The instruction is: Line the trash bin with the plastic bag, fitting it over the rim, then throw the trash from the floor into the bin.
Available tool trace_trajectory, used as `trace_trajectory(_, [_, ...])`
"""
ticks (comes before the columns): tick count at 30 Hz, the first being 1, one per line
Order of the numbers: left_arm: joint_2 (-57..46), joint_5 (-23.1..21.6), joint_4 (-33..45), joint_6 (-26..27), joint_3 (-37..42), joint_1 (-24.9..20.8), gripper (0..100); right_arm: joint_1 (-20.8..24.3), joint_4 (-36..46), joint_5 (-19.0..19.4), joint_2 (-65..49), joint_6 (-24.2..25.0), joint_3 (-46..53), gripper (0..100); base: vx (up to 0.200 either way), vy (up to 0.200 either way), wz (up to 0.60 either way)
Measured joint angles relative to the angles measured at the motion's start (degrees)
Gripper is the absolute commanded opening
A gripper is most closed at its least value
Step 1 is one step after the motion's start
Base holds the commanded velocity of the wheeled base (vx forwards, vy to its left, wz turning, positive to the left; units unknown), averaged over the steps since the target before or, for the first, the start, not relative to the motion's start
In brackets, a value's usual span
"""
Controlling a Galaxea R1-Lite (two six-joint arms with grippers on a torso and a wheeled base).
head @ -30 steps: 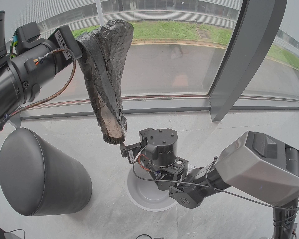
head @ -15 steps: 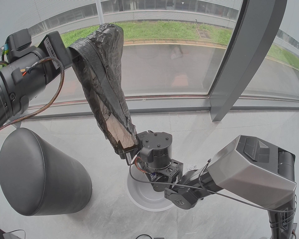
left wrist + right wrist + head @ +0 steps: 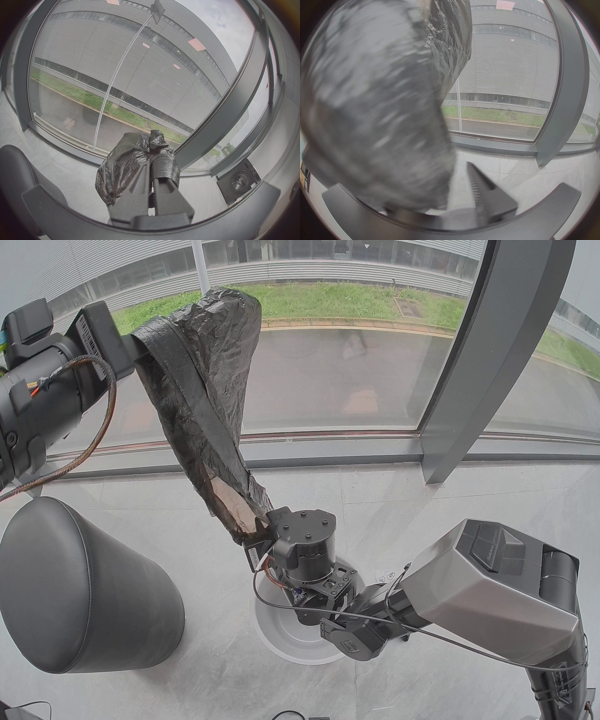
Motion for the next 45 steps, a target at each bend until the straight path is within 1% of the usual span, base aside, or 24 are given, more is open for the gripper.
trace_trajectory(6, [-0.4, 0.0, 0.0, 0.1, 0.0, 0.0, 0, 0.7, 0.0, 0.0, 0.0, 0.1, 0.5, 0, 0.000, 0.000, 0.00])
trace_trajectory(9, [-0.5, 0.0, 0.0, 0.1, 0.0, 0.2, 0, 0.9, 0.0, 0.2, -0.7, 0.1, 2.3, 0, 0.000, 0.000, 0.00])
trace_trajectory(12, [-0.5, -0.4, 0.0, 0.1, 0.1, 0.5, 0, 1.1, 0.3, 1.4, -2.5, 0.1, 6.5, 0, 0.000, 0.000, 0.00])
trace_trajectory(14, [-0.5, -1.1, 0.0, 0.1, 0.4, 1.0, 0, 1.1, 0.9, 3.3, -4.2, 0.1, 9.9, 0, 0.000, 0.000, 0.00])
trace_trajectory(17, [-0.5, -2.7, 0.0, -0.1, 1.4, 1.9, 0, 1.2, 2.5, 7.9, -8.0, 0.3, 15.3, 0, 0.000, 0.000, 0.00])
trace_trajectory(20, [-0.5, -5.0, 0.0, -1.2, 3.0, 3.1, 0, 0.8, 5.2, 13.7, -12.2, 1.2, 19.8, 0, 0.000, 0.000, 0.00])
trace_trajectory(25, [-0.5, -10.4, 0.1, -3.0, 6.4, 6.0, 0, -0.5, 15.3, 24.9, -19.2, 4.2, 24.3, 0, 0.000, 0.000, 0.00])
trace_trajectory(28, [-0.5, -12.8, 0.1, -4.0, 8.0, 7.7, 0, -1.3, 19.5, 29.3, -22.7, 5.6, 25.5, 0, 0.000, 0.000, 0.00])
trace_trajectory(31, [-0.7, -15.4, 0.1, -5.5, 9.4, 9.1, 0, -1.9, 26.6, 34.8, -25.7, 6.7, 25.9, 0, 0.000, 0.000, 0.00])
trace_trajectory(35, [-0.9, -19.8, 0.7, -8.4, 11.0, 10.8, 0, -2.7, 40.0, 42.5, -29.4, 7.9, 25.7, 0, 0.000, 0.000, 0.00])
trace_trajectory(38, [-1.2, -22.9, 2.2, -10.5, 11.9, 11.7, 0, -3.3, 48.5, 48.4, -31.8, 8.6, 25.4, 0, 0.000, 0.000, 0.00])
trace_trajectory(39, [-1.2, -24.2, 2.7, -11.3, 12.3, 12.0, 0, -3.6, 51.6, 50.9, -32.7, 8.9, 25.1, 0, 0.000, 0.000, 0.00])
trace_trajectory(41, [-1.4, -26.1, 3.6, -12.7, 13.0, 12.4, 0, -4.0, 55.5, 55.1, -34.1, 9.6, 24.8, 0, 0.000, 0.000, 0.00])
trace_trajectory(45, [-1.5, -29.0, 4.7, -14.8, 14.6, 12.9, 0, -4.9, 59.9, 62.3, -36.8, 12.3, 24.5, 0, 0.000, 0.000, 0.00])
